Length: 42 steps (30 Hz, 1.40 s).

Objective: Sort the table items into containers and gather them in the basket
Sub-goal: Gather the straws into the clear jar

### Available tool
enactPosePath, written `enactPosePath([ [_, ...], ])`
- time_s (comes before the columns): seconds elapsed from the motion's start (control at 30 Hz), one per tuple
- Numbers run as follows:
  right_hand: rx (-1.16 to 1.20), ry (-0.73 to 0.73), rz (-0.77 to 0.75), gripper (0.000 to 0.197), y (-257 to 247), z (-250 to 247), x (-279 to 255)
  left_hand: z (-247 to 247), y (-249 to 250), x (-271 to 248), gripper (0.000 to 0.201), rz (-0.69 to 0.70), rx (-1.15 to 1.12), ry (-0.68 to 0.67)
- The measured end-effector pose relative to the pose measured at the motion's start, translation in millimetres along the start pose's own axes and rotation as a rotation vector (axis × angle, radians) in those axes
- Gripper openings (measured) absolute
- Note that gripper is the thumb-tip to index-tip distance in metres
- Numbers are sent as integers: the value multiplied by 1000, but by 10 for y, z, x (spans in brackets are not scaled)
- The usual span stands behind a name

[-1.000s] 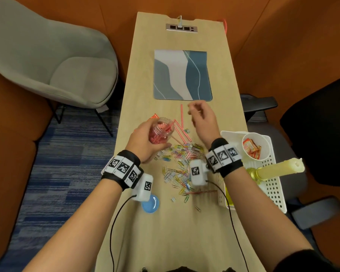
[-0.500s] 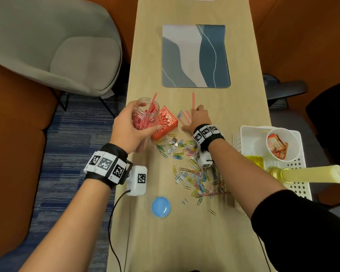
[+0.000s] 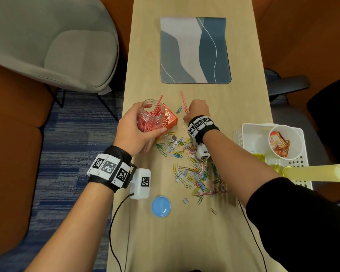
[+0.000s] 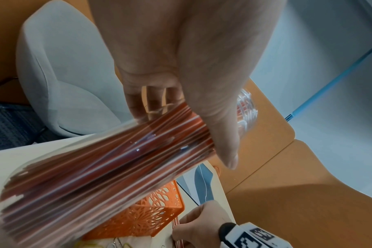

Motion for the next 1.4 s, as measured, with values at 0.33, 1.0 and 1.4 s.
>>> enactPosePath([
  [0.33,-174,-10,-72,36,-85,-23,141,84,84,-106,75,1,-37,-29],
  [1.0,657,-318,150,17,673,-142,144,13,191,-309,78,34,-76,-29],
  [1.4,-52,-100,-324,16,223,97,-146,77,163,-250,75,50,-69,-60],
])
Point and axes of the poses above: each hand's wrist, its own x-axis towards the middle knuckle, its own z-axis out of the palm, y = z × x, the point moved 2 cm from there along x, towards the middle knuckle, and after that the axes turned 5 degrees about z, right-handed, at the moved point
